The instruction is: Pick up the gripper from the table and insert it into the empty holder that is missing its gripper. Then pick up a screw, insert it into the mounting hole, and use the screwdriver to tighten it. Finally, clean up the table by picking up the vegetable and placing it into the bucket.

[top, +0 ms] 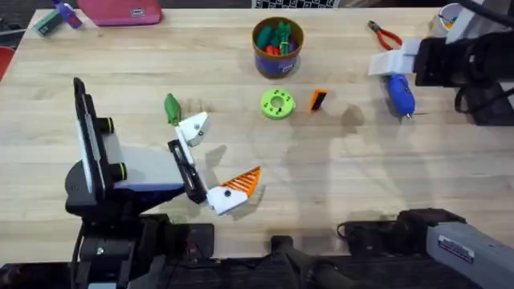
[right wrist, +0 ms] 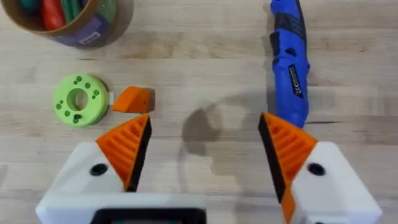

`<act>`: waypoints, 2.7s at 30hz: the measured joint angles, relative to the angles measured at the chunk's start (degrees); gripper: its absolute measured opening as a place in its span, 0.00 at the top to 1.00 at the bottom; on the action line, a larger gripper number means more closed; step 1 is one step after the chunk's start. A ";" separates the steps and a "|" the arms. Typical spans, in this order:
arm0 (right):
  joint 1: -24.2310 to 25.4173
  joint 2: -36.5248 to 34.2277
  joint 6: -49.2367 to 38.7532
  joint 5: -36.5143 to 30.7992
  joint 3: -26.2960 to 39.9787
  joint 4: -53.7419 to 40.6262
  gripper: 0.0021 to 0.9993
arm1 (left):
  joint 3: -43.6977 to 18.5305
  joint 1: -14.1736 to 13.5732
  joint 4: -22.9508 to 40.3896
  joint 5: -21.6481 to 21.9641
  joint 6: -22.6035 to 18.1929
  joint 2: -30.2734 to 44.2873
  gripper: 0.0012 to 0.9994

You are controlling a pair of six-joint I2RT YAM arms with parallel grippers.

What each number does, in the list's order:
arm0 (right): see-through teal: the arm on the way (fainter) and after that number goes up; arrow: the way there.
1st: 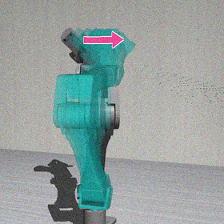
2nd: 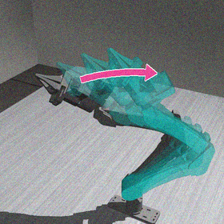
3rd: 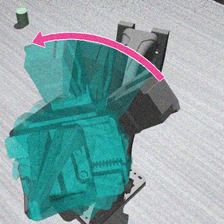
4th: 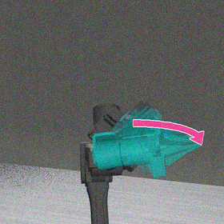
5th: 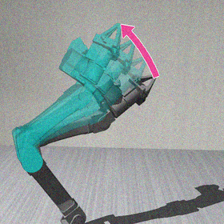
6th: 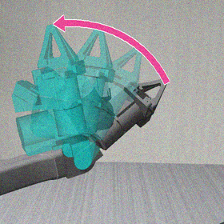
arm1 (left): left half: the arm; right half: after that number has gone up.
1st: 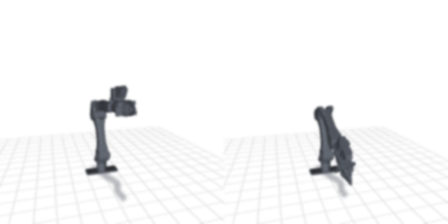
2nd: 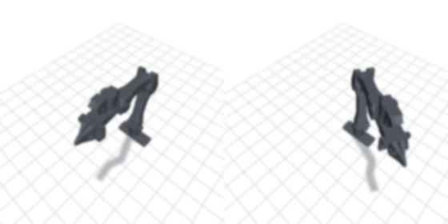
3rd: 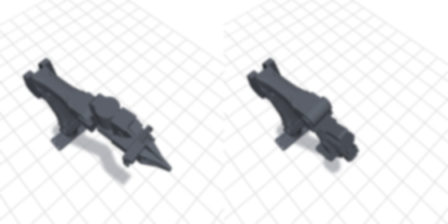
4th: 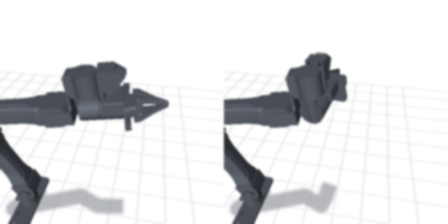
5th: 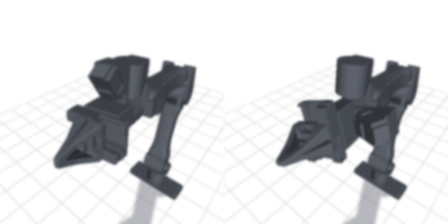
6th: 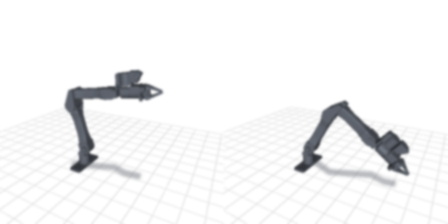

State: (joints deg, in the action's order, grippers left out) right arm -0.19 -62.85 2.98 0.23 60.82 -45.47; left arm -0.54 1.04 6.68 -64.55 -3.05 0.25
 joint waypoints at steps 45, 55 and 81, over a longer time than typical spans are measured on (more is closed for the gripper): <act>-7.79 -9.24 22.07 -5.45 6.55 -13.30 0.01 | 0.00 0.00 0.00 -0.17 -0.18 0.00 0.01; -24.44 -26.39 31.43 -11.63 23.22 -18.17 0.01 | -0.02 0.00 0.02 -0.17 -0.20 0.00 0.01; -22.07 -39.20 34.97 -3.58 24.96 -17.05 0.08 | 0.00 0.00 0.02 -0.17 -0.20 0.00 0.01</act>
State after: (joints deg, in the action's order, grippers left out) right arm -22.26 -102.05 37.95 -3.36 85.78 -62.52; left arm -0.54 1.04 6.70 -64.73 -3.25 0.25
